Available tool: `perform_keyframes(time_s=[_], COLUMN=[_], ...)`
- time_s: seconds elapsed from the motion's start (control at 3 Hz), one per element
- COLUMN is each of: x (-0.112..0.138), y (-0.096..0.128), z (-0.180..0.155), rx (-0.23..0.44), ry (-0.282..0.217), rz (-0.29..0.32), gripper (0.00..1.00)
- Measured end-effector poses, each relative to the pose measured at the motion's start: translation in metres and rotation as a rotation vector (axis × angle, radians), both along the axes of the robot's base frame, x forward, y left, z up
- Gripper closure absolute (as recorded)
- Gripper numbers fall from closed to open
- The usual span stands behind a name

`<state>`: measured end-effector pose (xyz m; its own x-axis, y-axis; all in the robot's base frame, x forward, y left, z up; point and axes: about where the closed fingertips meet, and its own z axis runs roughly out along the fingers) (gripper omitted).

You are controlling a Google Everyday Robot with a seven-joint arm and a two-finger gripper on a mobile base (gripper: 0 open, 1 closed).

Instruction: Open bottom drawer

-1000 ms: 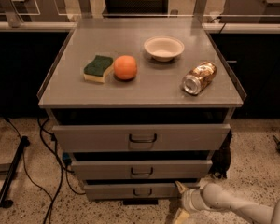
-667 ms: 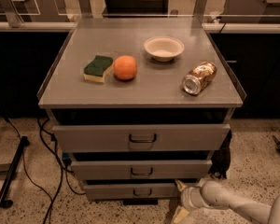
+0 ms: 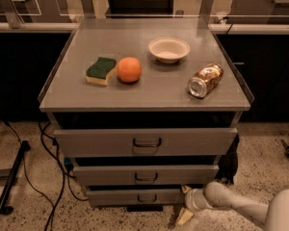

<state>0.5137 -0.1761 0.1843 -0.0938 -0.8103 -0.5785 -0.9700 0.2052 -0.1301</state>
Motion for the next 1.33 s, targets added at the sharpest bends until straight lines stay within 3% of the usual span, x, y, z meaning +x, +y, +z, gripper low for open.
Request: perform_keyframes(time_s=[0.33, 1.33], x=[0.008, 0.007], y=[0.000, -0.008], z=[-0.007, -0.031], rx=[-0.010, -0.057], ry=[0.010, 0.132], rz=[-0.001, -0.004], gripper=[0.00, 0.00])
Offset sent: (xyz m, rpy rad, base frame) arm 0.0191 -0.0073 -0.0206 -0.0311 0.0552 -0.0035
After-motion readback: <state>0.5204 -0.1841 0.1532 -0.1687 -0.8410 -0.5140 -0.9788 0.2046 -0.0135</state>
